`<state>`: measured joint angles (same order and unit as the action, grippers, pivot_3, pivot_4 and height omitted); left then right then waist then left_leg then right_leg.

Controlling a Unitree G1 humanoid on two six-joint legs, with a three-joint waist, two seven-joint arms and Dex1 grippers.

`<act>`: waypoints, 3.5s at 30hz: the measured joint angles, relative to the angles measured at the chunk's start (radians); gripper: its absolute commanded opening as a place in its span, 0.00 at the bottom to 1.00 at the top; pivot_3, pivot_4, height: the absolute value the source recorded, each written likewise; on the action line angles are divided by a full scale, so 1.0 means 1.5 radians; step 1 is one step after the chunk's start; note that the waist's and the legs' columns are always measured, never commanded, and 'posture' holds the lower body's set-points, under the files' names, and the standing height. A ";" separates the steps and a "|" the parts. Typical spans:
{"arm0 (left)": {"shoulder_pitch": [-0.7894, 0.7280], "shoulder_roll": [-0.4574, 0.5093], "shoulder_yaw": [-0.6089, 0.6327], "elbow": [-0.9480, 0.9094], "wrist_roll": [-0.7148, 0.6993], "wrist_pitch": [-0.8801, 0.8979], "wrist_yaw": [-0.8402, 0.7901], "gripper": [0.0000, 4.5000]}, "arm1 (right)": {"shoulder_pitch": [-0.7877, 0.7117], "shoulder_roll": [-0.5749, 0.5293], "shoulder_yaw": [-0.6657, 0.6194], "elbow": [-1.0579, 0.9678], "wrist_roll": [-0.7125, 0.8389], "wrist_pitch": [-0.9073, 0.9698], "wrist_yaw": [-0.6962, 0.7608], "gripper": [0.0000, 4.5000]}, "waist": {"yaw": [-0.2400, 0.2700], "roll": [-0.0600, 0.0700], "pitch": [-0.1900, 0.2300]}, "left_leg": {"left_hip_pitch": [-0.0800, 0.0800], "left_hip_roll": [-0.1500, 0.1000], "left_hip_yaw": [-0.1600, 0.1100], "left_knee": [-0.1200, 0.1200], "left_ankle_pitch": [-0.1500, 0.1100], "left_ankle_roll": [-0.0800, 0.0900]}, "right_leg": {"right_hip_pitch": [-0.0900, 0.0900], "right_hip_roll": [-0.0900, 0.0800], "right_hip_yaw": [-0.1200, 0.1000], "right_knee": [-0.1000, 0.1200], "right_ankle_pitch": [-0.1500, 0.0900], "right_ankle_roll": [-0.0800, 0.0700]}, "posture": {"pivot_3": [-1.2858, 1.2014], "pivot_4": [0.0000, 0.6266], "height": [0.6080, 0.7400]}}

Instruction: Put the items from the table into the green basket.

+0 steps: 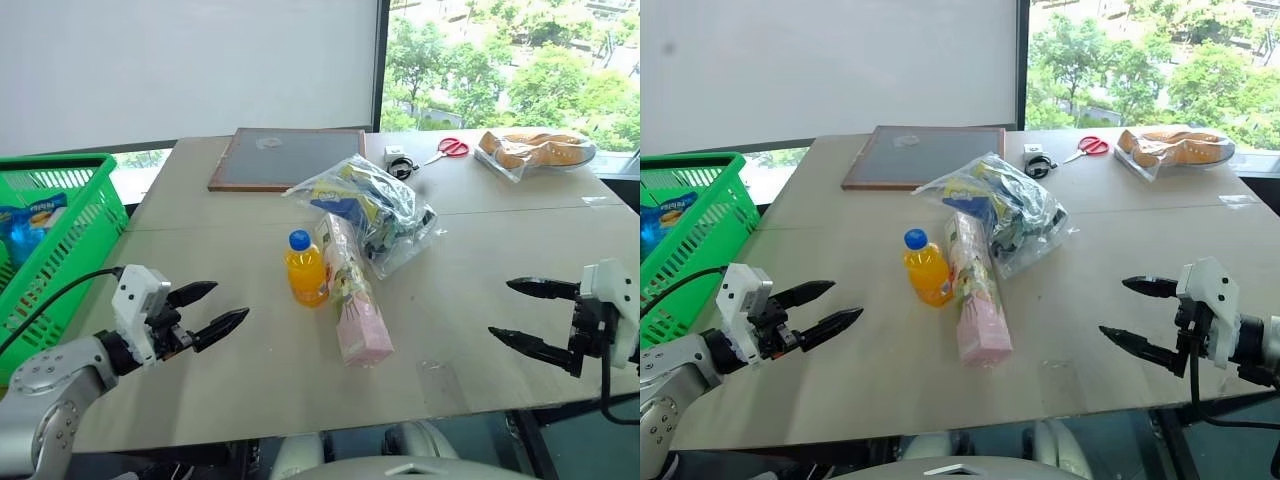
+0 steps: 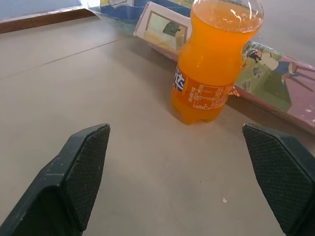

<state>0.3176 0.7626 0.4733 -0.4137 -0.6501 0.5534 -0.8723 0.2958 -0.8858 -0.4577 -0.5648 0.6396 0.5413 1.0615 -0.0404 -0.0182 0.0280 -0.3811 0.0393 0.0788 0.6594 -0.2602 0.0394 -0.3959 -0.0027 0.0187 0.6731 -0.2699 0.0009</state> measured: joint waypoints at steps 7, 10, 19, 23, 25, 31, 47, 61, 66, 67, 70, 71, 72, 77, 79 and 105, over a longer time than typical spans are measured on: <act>-0.032 -0.005 -0.008 0.007 0.012 -0.013 0.003 1.00 | -0.055 0.021 0.010 0.045 -0.028 -0.034 -0.036 1.00 | 0.000 0.000 0.000 | 0.001 0.000 0.002 0.000 0.000 0.000 | 0.000 0.000 0.001 0.000 0.000 0.000 | 0.49 0.00 1.00; -0.052 -0.012 -0.025 -0.003 0.013 -0.020 0.003 1.00 | -0.091 0.021 0.039 0.049 -0.028 -0.024 -0.053 1.00 | 0.000 0.000 0.000 | 0.000 0.000 0.002 0.000 0.000 0.000 | 0.000 0.000 0.001 0.000 0.000 0.000 | 0.49 0.00 1.00; -0.104 -0.026 -0.033 -0.045 -0.026 -0.010 0.020 1.00 | -0.376 0.068 0.239 0.167 -0.107 0.020 -0.125 1.00 | -0.006 0.000 0.000 | 0.001 0.000 0.004 0.000 0.000 0.000 | -0.001 0.001 0.004 0.001 0.002 -0.001 | 0.50 0.00 1.00; -0.104 -0.013 -0.032 -0.060 -0.034 -0.006 0.015 1.00 | -0.571 0.133 0.370 0.309 -0.178 0.041 -0.136 1.00 | -0.011 0.000 0.001 | 0.001 0.000 0.004 0.000 0.000 0.000 | -0.002 0.002 0.004 0.002 0.002 -0.001 | 0.52 0.00 1.00; -0.097 -0.007 -0.030 -0.063 -0.034 -0.006 0.013 1.00 | -0.643 0.165 0.410 0.400 -0.215 0.027 -0.130 1.00 | -0.008 0.000 0.000 | 0.000 0.000 0.004 -0.001 0.000 0.000 | -0.003 0.001 0.004 0.002 0.002 -0.001 | 0.52 0.00 1.00; -0.076 -0.003 -0.023 -0.105 -0.044 0.001 0.020 1.00 | -0.830 0.292 0.490 0.741 -0.335 -0.037 -0.150 1.00 | 0.002 0.000 0.000 | -0.007 0.000 0.004 -0.001 0.000 0.000 | -0.009 0.001 0.004 0.003 0.003 -0.002 | 0.54 0.00 1.00; -0.026 -0.029 -0.010 -0.151 -0.053 0.000 0.077 1.00 | -0.972 0.397 0.458 1.137 -0.434 -0.195 -0.127 0.02 | 0.010 0.000 -0.001 | -0.008 0.000 0.003 -0.001 0.001 -0.002 | -0.011 0.000 0.003 0.005 0.003 -0.002 | 0.56 0.00 1.00; -0.053 -0.047 -0.034 -0.149 -0.048 -0.013 0.100 1.00 | -1.029 0.438 0.336 1.116 -0.375 -0.302 -0.131 0.02 | 0.014 0.002 0.001 | -0.008 0.000 0.003 -0.004 0.001 -0.002 | -0.012 0.000 0.003 0.004 0.003 -0.002 | 0.55 0.00 1.00; -0.054 -0.057 -0.036 -0.148 -0.039 -0.015 0.108 1.00 | -1.084 0.467 0.319 1.121 -0.373 -0.339 -0.152 0.02 | 0.016 0.002 0.001 | -0.009 0.000 0.003 -0.005 0.001 -0.003 | -0.013 0.000 0.002 0.004 0.003 -0.003 | 0.56 0.00 1.00; -0.057 -0.059 -0.037 -0.148 -0.039 -0.016 0.108 1.00 | -1.094 0.472 0.319 1.123 -0.373 -0.346 -0.154 0.02 | 0.017 0.002 0.001 | -0.009 0.000 0.003 -0.005 0.002 -0.003 | -0.013 0.000 0.002 0.004 0.003 -0.003 | 0.56 0.00 1.00; -0.059 -0.066 -0.038 -0.148 -0.038 -0.021 0.119 1.00 | -1.118 0.482 0.310 1.135 -0.372 -0.365 -0.162 0.02 | 0.019 0.002 0.001 | -0.009 0.000 0.003 -0.005 0.002 -0.003 | -0.013 -0.001 0.002 0.004 0.003 -0.003 | 0.56 0.00 1.00; -0.056 -0.070 -0.038 -0.148 -0.037 -0.022 0.121 1.00 | -1.127 0.489 0.300 1.149 -0.371 -0.373 -0.165 0.02 | 0.019 0.002 0.001 | -0.009 -0.001 0.003 -0.005 0.002 -0.003 | -0.013 -0.001 0.002 0.004 0.003 -0.003 | 0.57 0.00 1.00; -0.056 -0.070 -0.038 -0.148 -0.037 -0.022 0.122 1.00 | -1.128 0.490 0.299 1.150 -0.370 -0.376 -0.165 0.02 | 0.019 0.002 0.001 | -0.009 -0.001 0.003 -0.005 0.002 -0.003 | -0.013 -0.001 0.002 0.004 0.003 -0.003 | 0.57 0.00 1.00; -0.045 -0.080 -0.039 -0.150 -0.033 -0.025 0.131 1.00 | -1.162 0.535 0.286 1.190 -0.369 -0.412 -0.171 0.02 | 0.017 0.002 0.001 | -0.009 0.000 0.003 -0.005 0.002 -0.003 | -0.014 -0.001 0.002 0.004 0.003 -0.003 | 0.57 0.00 1.00; -0.043 -0.081 -0.039 -0.151 -0.033 -0.026 0.133 1.00 | -1.187 0.562 0.281 1.207 -0.369 -0.423 -0.184 0.02 | 0.017 0.002 0.001 | -0.010 0.000 0.002 -0.006 0.002 -0.004 | -0.014 -0.001 0.001 0.004 0.002 -0.004 | 0.58 0.00 1.00; -0.031 -0.093 -0.063 -0.179 -0.032 -0.027 0.153 1.00 | -1.147 0.449 0.271 1.154 -0.386 -0.476 0.021 0.99 | 0.052 0.000 0.000 | -0.011 -0.002 -0.004 -0.007 0.003 -0.005 | -0.013 -0.004 -0.006 0.003 0.001 -0.006 | 0.56 0.00 1.00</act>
<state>0.2715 0.6238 0.3787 -0.6824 -0.6982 0.5132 -0.6425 -1.4244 -0.2117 -0.0519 1.1662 0.0614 -0.1734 1.0937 0.0379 -0.0178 0.0275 -0.3983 0.0367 0.0728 0.6491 -0.2557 0.0313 -0.4148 -0.0083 0.0099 0.6778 -0.2685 -0.0086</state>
